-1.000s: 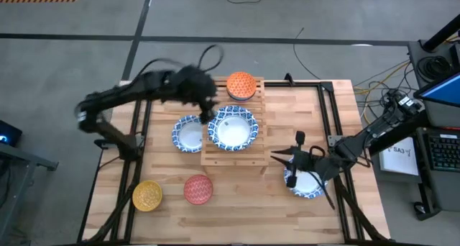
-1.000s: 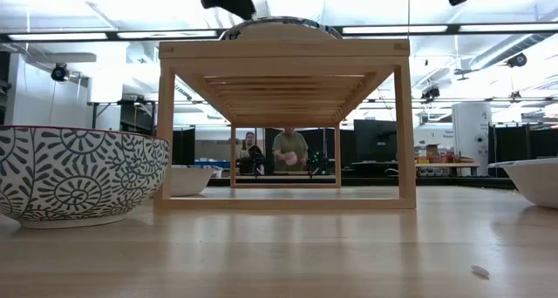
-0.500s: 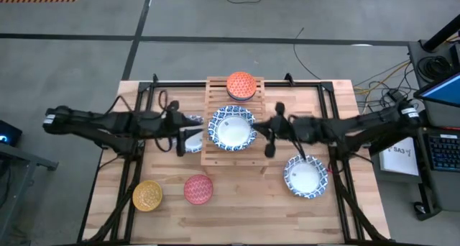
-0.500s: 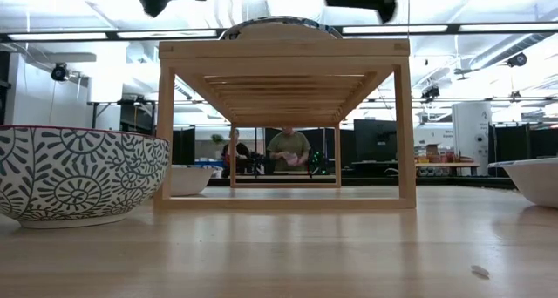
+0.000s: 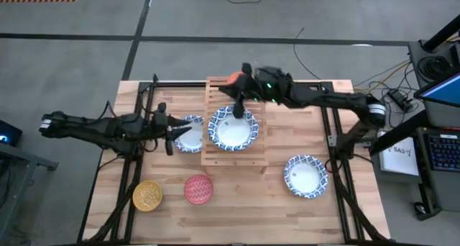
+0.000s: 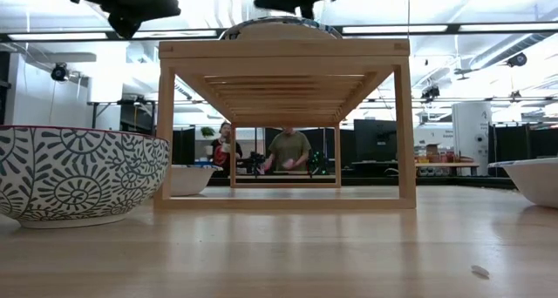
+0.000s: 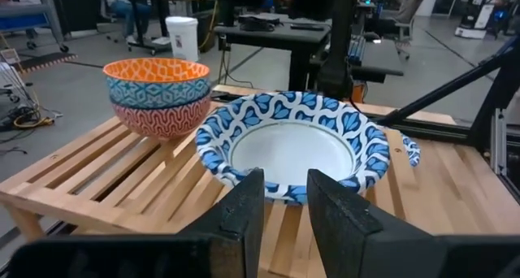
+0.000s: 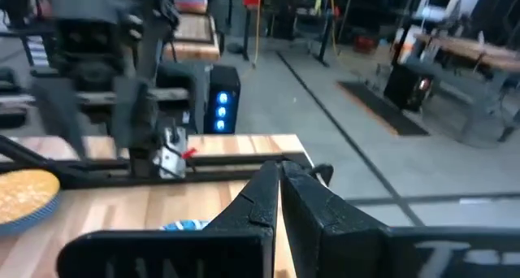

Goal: Place and stack bowls onto a shelf
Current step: Stack the orange bowl on top of the blue bowl on the shelf

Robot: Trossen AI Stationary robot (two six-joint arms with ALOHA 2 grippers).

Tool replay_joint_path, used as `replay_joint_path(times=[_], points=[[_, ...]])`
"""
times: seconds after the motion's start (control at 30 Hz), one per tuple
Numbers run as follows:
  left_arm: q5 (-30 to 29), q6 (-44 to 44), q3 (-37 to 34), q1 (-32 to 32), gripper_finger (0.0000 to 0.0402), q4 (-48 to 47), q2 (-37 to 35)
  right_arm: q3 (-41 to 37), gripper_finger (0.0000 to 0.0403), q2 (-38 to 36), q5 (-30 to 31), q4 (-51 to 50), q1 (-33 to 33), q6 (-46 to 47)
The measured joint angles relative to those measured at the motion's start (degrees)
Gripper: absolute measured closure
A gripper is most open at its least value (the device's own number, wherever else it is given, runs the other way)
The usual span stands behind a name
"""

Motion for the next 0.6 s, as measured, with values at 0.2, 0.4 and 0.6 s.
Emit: replay_joint_path(times=[0.2, 0.4, 0.6], points=[[0.0, -0.07, -1.35, 0.04, 0.0324, -0.07, -3.75, 7.83, 0.0394, 7.39, -1.47, -5.67, -5.01, -0.06], [0.02, 0.0, -1.26, 0.04, 0.0324, -0.74, -5.52, 8.62, 0.0394, 10.87, -7.38, -6.38, -8.91, 1.17], [0.02, 0.02, -1.31, 0.04, 0.0324, -1.5, -5.62, 8.38, 0.0394, 12.19, -8.36, -6.65, -10.42, 1.87]])
